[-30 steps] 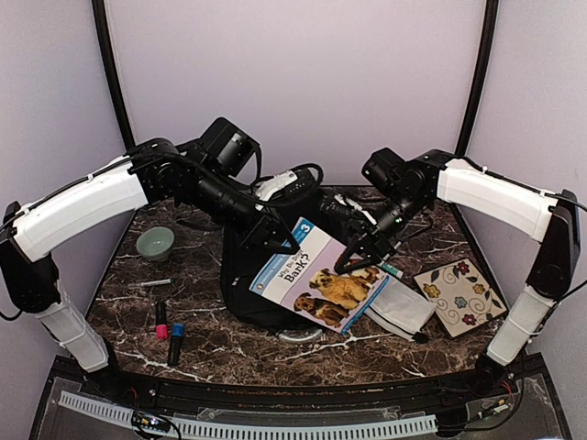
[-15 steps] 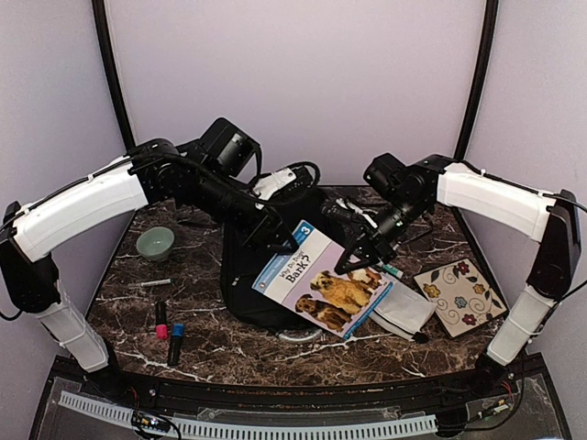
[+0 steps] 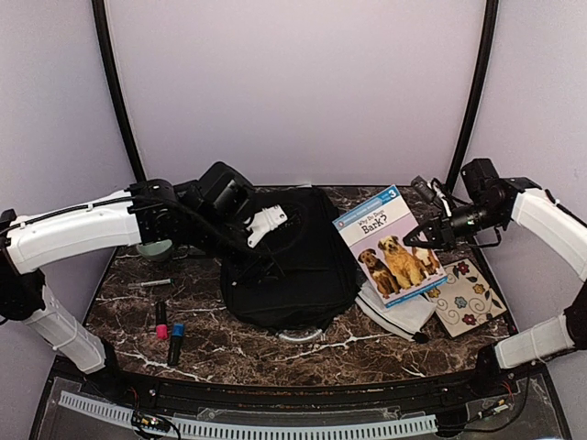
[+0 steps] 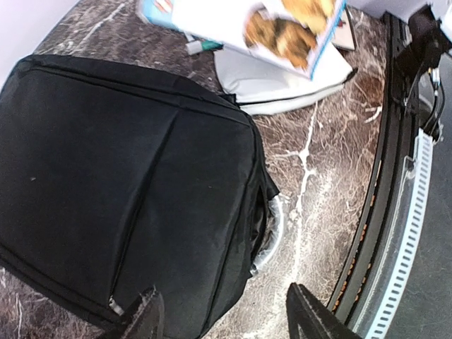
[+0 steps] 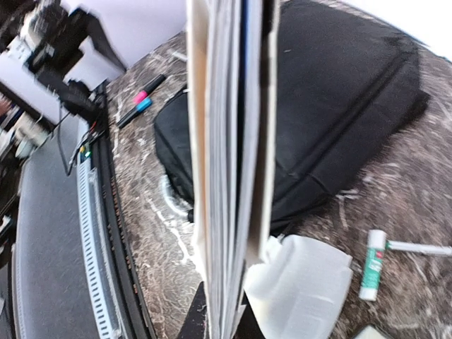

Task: Pack the student bag
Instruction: Pick up the largest pocket of the bag from the student bag.

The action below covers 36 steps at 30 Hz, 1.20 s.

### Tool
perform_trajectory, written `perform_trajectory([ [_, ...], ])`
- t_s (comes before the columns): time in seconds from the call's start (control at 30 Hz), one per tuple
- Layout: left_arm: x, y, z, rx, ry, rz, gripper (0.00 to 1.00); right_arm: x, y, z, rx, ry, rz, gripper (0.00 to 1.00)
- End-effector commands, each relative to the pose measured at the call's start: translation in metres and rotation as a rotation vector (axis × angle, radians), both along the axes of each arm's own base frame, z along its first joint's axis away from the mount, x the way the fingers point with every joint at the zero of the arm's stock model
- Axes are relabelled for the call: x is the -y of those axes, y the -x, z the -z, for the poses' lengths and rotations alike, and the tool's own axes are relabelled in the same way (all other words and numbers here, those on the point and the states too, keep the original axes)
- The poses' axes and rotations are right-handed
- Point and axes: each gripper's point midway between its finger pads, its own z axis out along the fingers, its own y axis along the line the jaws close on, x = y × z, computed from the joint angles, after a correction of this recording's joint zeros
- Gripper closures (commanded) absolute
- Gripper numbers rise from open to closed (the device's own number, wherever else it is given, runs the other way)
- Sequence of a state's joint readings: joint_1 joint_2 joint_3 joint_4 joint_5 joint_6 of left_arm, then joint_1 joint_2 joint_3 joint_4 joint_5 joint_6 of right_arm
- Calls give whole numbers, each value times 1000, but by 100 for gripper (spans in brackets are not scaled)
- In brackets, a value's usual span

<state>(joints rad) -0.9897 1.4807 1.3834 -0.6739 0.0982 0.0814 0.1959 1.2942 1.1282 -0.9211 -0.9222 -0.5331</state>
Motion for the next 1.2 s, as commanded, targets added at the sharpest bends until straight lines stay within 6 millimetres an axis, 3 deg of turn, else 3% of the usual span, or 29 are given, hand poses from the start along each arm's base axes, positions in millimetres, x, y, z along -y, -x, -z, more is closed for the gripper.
perform_trajectory([
  [0.0,21,5,25,83,-63,54,38,13,-12,-18,51,-72,100,100],
  [0.3,38,14,93,85,-258,123,37,33,-30,-29,51,-104,207,100],
  [0.5,44,10,121,98,-370,119,38,34,-33,-28,42,-112,218,100],
  [0.87,56,-14,136,210,-433,88,39,34,-31,-24,33,-117,217,100],
  [1.17,65,-23,152,247,-473,112,50,35,-31,-23,34,-116,219,100],
])
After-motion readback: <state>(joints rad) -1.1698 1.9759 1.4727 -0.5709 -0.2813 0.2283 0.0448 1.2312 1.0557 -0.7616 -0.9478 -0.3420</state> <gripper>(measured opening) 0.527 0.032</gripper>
